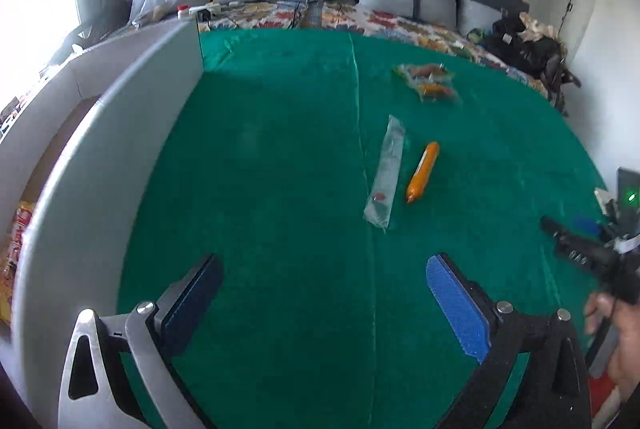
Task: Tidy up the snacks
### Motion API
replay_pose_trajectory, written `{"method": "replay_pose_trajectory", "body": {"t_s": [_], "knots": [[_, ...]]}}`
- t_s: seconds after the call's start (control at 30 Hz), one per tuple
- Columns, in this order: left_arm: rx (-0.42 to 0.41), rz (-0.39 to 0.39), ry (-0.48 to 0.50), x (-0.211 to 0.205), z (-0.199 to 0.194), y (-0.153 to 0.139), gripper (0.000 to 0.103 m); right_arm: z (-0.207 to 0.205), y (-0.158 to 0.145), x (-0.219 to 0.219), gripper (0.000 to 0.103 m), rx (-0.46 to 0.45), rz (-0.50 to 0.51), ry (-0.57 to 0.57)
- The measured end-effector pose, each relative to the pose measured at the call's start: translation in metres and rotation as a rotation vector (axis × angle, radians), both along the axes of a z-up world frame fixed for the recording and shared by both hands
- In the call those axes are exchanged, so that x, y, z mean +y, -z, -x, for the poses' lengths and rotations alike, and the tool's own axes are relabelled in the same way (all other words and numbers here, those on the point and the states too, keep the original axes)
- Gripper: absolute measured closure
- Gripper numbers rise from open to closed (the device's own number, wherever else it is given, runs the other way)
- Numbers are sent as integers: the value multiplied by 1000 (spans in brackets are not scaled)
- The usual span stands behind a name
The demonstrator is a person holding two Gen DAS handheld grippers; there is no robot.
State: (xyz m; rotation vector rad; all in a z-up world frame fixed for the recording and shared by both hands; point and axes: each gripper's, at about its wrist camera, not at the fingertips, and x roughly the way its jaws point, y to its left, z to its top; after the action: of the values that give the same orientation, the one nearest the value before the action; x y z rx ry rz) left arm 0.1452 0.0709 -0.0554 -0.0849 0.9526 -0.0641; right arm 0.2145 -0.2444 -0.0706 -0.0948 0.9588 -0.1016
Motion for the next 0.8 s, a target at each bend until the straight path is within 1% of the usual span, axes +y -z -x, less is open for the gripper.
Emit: {"method": "replay_pose_trajectory", "body": {"t_s": [0.07, 0.1, 0.13, 0.17, 0.2, 0.23, 0.27, 0.3, 0.33, 0.8], "knots": [[23, -31, -16, -3, -13, 23, 4, -21, 5, -8, 22, 9, 25, 1], [23, -50, -23, -4, -16, 30, 4, -29, 7, -9, 15, 8, 33, 2], [20, -75, -31, -5, -19, 36, 4, -34, 8, -9, 12, -12, 28, 6], [16, -98, -37, -6, -22, 40, 4, -40, 10, -15, 8, -36, 1, 8], [16, -114, -39, -7, -23, 43, 4, -45, 13, -18, 7, -22, -52, 13], [23, -130, -38, -7, -25, 49, 2, -39, 14, -27, 6, -9, -119, 31], [5, -118, -40, -4, -23, 52, 1, -40, 12, -31, 3, -15, -132, 35], [-7, -99, -49, 0, -21, 53, 1, -38, 13, -27, 3, -12, -120, 31], [-2, -74, -57, 4, -23, 55, 0, -38, 13, -25, 3, -10, -112, 30], [-1, -77, -63, 6, -26, 56, 0, -34, 14, -23, 3, -11, -115, 30]]}}
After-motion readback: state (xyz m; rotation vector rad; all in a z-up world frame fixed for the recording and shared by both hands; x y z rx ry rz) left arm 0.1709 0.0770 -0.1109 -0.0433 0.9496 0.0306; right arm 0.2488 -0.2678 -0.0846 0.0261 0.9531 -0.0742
